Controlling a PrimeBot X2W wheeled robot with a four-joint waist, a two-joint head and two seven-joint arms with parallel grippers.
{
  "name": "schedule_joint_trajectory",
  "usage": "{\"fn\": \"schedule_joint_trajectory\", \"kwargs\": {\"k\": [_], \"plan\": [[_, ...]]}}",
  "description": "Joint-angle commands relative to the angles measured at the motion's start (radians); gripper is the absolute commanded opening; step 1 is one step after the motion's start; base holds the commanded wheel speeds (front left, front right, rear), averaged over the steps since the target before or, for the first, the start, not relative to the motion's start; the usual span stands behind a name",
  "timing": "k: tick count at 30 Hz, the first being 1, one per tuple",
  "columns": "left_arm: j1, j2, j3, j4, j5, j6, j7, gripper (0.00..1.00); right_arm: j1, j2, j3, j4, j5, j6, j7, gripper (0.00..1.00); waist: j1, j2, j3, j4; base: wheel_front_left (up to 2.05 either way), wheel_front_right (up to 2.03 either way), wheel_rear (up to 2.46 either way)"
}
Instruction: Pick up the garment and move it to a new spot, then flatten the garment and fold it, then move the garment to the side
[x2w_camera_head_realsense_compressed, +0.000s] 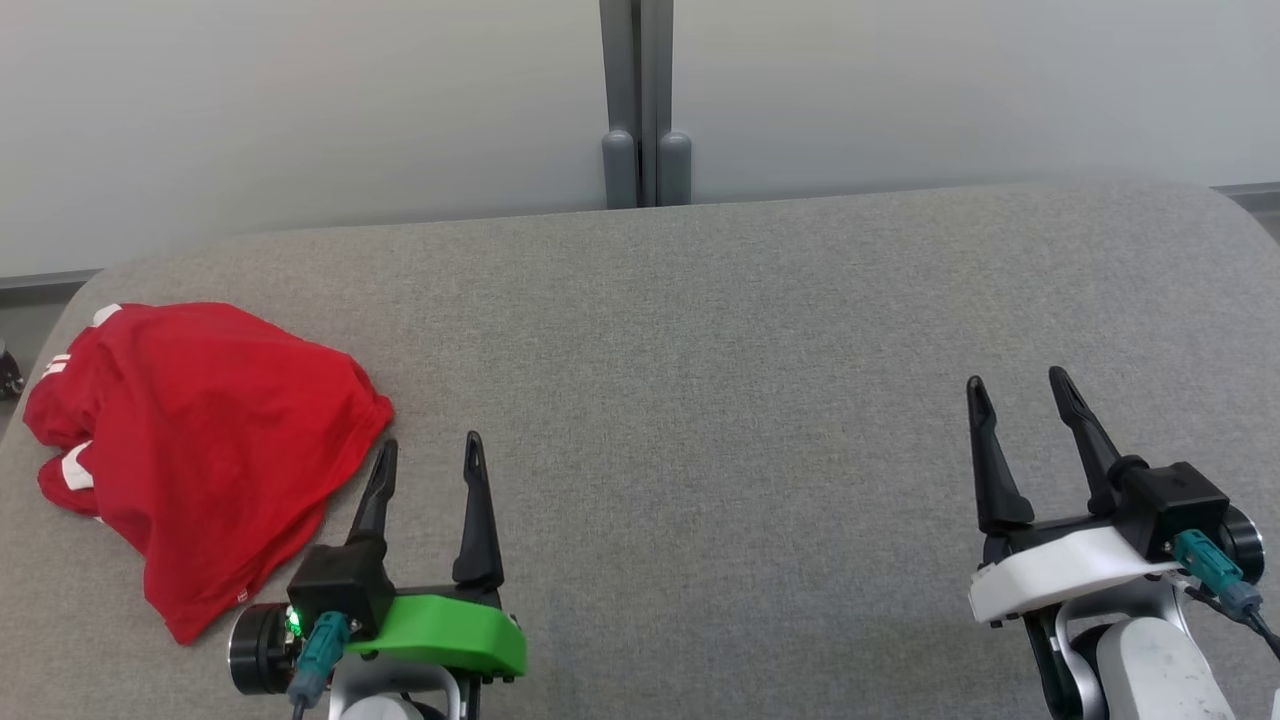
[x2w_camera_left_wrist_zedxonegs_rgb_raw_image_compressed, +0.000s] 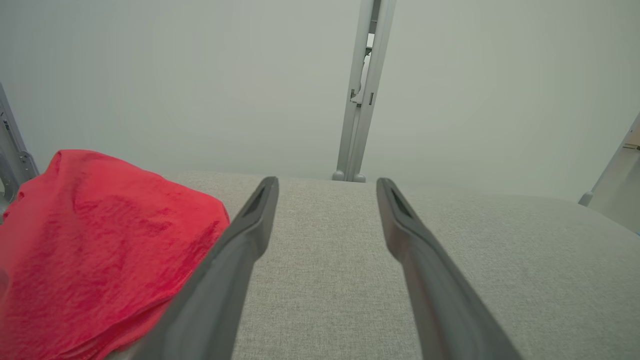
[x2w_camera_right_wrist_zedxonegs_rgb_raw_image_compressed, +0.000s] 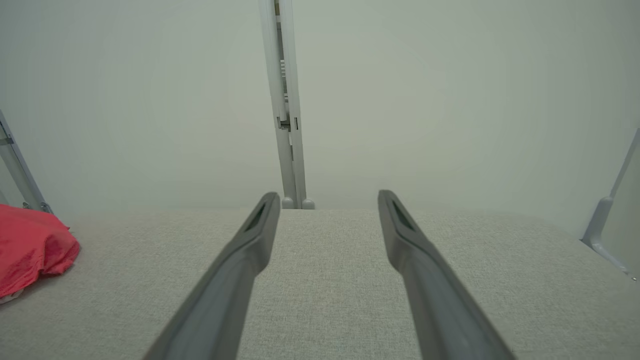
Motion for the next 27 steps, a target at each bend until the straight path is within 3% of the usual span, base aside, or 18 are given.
{"fn": "schedule_joint_trajectory", "kwargs": {"k": [1,7,11,27], "plan": [[-0.007,-0.003,0.007,-0.01,0.008,-0.002,-0.011,1.0,-0.002,-0.002,0.004,-0.006,0.005,0.0,-0.012,1.0,0.0,0.0,0.0,0.0,0.0,0.0,0.0],[0.023,-0.019,0.044,-0.017,-0.022,-0.065,-0.023,1.0,0.007,-0.003,-0.014,-0.007,0.112,0.0,-0.023,1.0,0.0,0.0,-0.002,-0.001,0.0,0.0,0.0],[0.033,-0.024,0.068,-0.006,-0.018,-0.097,-0.031,1.0,0.011,-0.002,-0.006,-0.001,0.11,0.0,-0.031,1.0,0.0,0.0,-0.005,-0.002,0.0,0.0,0.0],[0.037,-0.024,0.032,0.024,0.007,-0.099,-0.063,1.0,0.019,-0.004,0.028,0.018,0.01,0.0,-0.062,1.0,0.0,0.0,-0.008,-0.007,0.0,0.0,0.0]]}}
